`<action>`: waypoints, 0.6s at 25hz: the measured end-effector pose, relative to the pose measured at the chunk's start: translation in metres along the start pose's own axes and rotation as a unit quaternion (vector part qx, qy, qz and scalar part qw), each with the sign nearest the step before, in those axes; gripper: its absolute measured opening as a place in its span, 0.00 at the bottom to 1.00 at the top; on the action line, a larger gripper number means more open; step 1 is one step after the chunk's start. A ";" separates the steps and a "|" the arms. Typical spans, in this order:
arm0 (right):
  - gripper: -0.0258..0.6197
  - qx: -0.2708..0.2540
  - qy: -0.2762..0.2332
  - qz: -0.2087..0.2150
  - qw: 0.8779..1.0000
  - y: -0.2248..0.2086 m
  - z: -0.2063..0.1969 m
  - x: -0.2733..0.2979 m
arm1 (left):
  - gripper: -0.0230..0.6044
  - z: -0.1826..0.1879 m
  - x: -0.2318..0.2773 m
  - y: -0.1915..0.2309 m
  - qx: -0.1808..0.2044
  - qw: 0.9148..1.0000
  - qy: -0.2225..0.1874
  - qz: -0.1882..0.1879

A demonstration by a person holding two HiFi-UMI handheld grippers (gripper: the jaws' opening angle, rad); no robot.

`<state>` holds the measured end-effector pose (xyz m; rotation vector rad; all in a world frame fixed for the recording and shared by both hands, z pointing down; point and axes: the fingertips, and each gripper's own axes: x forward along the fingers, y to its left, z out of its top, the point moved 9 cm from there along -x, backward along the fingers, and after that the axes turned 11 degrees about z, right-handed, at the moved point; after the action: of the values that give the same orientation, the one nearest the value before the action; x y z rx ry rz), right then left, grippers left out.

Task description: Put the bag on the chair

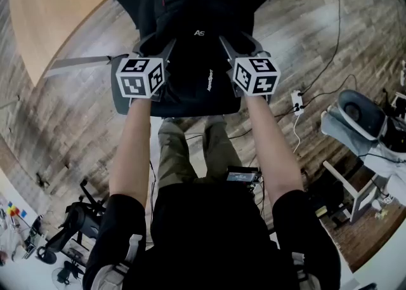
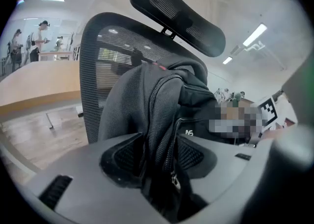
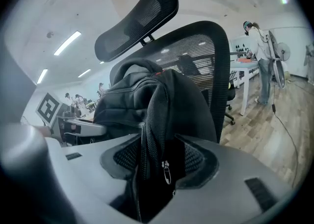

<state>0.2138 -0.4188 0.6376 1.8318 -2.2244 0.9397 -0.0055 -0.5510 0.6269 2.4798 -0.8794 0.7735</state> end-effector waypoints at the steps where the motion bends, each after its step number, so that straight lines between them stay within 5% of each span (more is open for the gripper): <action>1: 0.36 0.001 0.001 -0.002 1.000 0.001 0.001 -0.005 | 0.34 0.000 -0.005 0.001 0.006 1.000 0.003 0.002; 5: 0.37 0.003 -0.005 -0.009 1.000 0.014 0.002 -0.031 | 0.35 -0.003 -0.031 0.012 0.031 0.999 0.009 0.012; 9: 0.31 0.010 -0.028 -0.023 0.999 0.032 0.004 -0.075 | 0.34 -0.007 -0.068 0.028 0.010 1.000 0.001 0.006; 15: 0.16 -0.018 -0.096 -0.001 0.995 0.095 0.031 -0.135 | 0.18 0.019 -0.138 0.039 -0.014 0.998 -0.065 -0.019</action>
<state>0.1715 -0.3126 0.5152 1.9834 -2.3306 0.7463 -0.1144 -0.5270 0.5346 2.5373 -0.8787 0.5883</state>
